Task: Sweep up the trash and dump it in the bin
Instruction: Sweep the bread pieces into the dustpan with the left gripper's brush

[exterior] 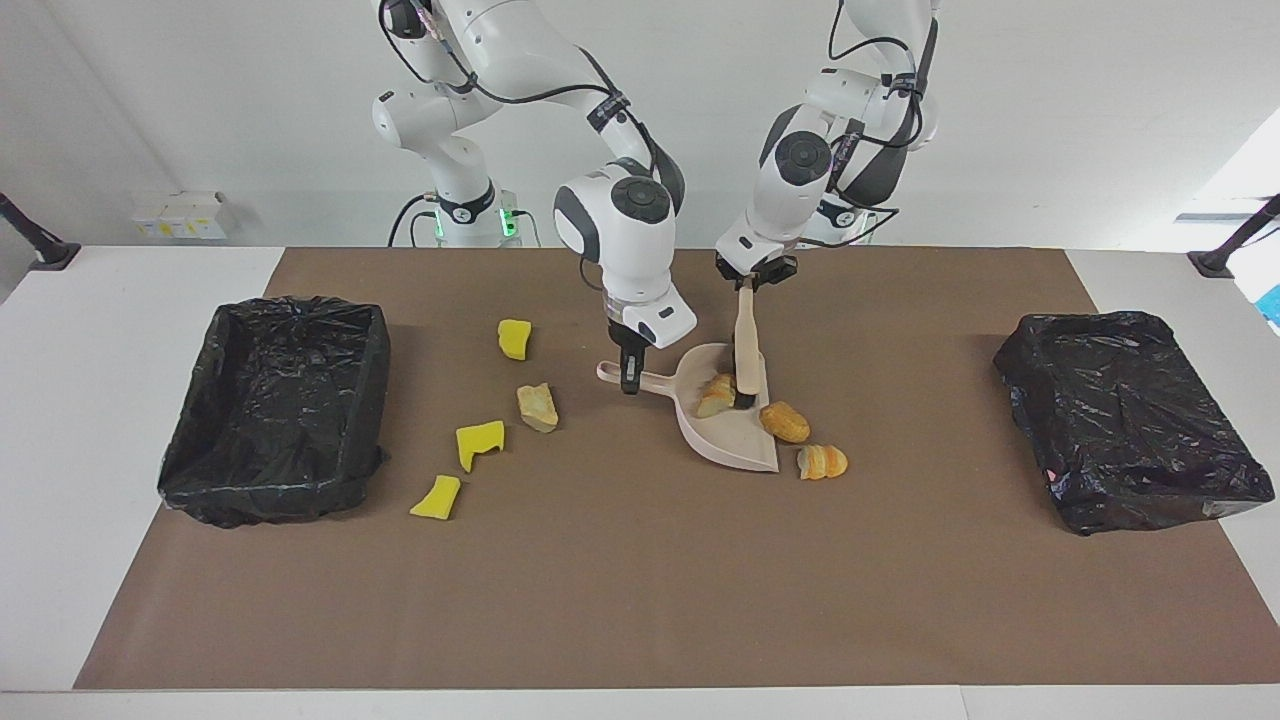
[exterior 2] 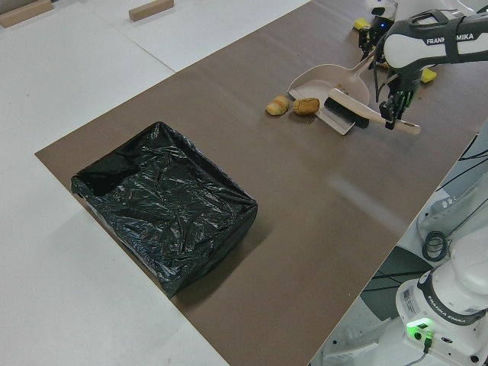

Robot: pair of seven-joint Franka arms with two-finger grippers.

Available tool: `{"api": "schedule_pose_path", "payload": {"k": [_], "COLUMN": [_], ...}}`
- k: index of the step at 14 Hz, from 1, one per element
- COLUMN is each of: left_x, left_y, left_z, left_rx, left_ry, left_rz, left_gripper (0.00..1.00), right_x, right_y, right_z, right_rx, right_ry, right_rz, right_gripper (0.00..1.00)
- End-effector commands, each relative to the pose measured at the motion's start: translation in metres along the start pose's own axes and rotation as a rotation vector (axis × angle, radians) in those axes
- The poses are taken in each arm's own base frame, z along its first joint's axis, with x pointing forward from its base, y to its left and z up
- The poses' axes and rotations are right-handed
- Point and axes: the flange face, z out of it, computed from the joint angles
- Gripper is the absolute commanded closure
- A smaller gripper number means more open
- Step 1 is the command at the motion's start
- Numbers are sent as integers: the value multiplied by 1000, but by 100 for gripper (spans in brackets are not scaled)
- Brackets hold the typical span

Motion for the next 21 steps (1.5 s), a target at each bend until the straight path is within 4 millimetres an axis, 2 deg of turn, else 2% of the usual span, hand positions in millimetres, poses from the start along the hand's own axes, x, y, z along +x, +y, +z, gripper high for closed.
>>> {"api": "schedule_pose_path", "payload": {"k": [1, 2, 3, 4, 5, 7, 11, 13, 14, 15, 16, 18, 19, 21], "left_x": [18, 21, 30, 37, 45, 64, 110, 123, 131, 140, 140, 120, 111, 101], "left_y": [-2, -12, -32, -43, -58, -100, -169, -211, -226, -231, -230, -224, -216, -177], "left_z": [-31, -45, -57, -64, -64, -68, -55, -64, -63, -50, -41, -28, -22, -15], "left_rx": [-36, -31, -34, -31, -12, 63, 148, 168, 175, 169, 164, 150, 143, 134], "left_ry": [20, 11, -10, -14, 3, 27, 56, 61, 52, 30, 7, -74, -93, -86], "left_rz": [11, 2, -4, 37, 75, 193, 239, 308, 345, 353, 355, 365, 371, 407], "left_gripper": [100, 100, 100, 100, 100, 100, 100, 100, 100, 100, 100, 100, 100, 100], "right_x": [8, 7, 7, 6, 4, 0, -2, -4, -4, -3, -3, -4, -6, -8], "right_y": [3, 3, 3, 2, 2, 2, 2, 1, 1, 1, 1, 1, 2, 4], "right_z": [5, 5, 4, 3, -1, -4, -5, -7, -7, -7, -7, -5, -3, -2], "right_rx": [-5, -2, -1, 0, 0, 6, -1, -5, -5, -4, -6, -8, -11, -13], "right_ry": [14, 11, 10, 8, 6, -15, -33, -51, -51, -50, -49, -48, -45, -40], "right_rz": [34, 34, 37, 54, 63, 61, 49, 40, 40, 38, 38, 23, 22, -8], "right_gripper": [100, 100, 100, 100, 100, 100, 100, 100, 100, 100, 100, 100, 100, 100]}}
